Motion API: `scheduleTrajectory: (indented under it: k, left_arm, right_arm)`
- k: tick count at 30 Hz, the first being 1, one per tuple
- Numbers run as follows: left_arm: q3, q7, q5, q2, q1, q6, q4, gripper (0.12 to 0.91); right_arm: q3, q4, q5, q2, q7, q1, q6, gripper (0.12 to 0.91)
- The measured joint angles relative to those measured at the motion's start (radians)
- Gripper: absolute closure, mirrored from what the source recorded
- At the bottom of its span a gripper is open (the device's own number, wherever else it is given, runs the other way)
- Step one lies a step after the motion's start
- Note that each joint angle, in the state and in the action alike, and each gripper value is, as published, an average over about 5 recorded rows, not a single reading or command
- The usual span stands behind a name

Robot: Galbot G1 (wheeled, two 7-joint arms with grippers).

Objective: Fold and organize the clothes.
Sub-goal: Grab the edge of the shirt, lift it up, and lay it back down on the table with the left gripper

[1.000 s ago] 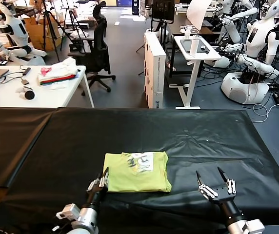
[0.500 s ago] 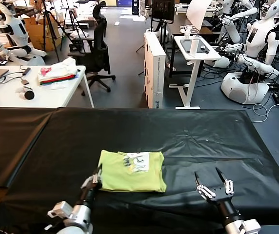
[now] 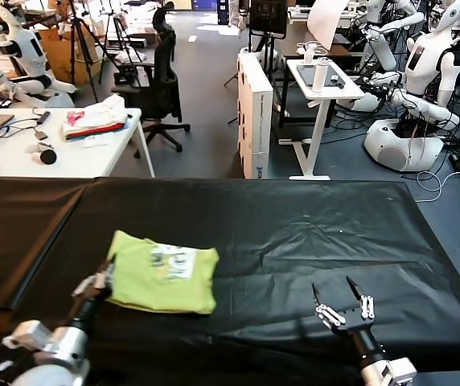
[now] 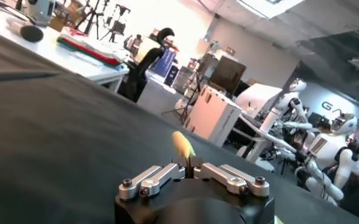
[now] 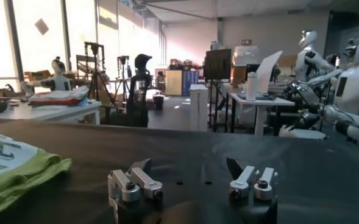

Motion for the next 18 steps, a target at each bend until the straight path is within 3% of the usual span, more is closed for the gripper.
scheduleTrajectory:
  k: [5,9,13,18]
  left_arm:
    - [-0.113,-0.052,-0.095,0.075,-0.007,0.05,-0.061,0.853]
    - [-0.127,-0.097,-0.092,0.09,-0.029,0.087,-0.114,0.853]
    - [-0.024,-0.12,-0.014,0.044,-0.053,0.096,-0.122,0.853]
    - [0.219,-0.123,0.127,-0.081,-0.085,0.079,-0.057,0.853]
  right_arm:
    - [-0.016,-0.001,-0.003,0.0,0.003,0.011,-0.004,0.118]
    - [-0.022,0.0,-0.012,0.009,0.003,0.008,-0.004,0.118]
    - [-0.02,0.004,-0.025,0.019,0.003,-0.003,-0.003,0.118]
    - [-0.015,0.01,-0.044,0.032,0.003,-0.021,0.0,0.118]
